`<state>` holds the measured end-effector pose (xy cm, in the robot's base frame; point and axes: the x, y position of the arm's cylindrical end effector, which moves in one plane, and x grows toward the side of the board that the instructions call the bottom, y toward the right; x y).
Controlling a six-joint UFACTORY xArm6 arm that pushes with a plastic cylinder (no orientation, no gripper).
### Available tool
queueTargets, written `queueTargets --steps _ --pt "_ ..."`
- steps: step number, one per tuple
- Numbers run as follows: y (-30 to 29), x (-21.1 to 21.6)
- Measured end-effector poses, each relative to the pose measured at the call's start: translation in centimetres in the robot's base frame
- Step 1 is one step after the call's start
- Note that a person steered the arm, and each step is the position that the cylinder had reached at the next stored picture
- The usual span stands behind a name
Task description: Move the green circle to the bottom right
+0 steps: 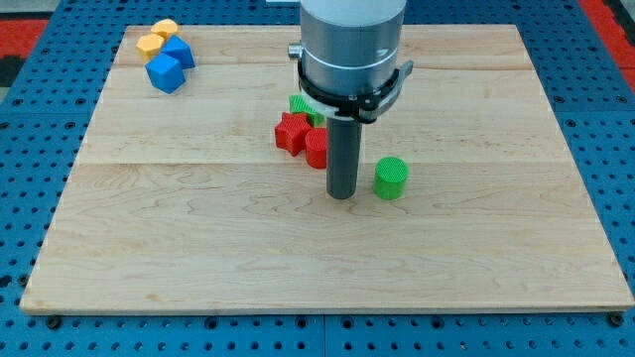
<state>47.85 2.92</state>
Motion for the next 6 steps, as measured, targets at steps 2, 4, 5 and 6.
queueTargets --steps 2,4,5,6 --pt "4.1 -2.8" --pt "12.7 4.6" --pt "12.5 2.2" --pt "14.8 0.9"
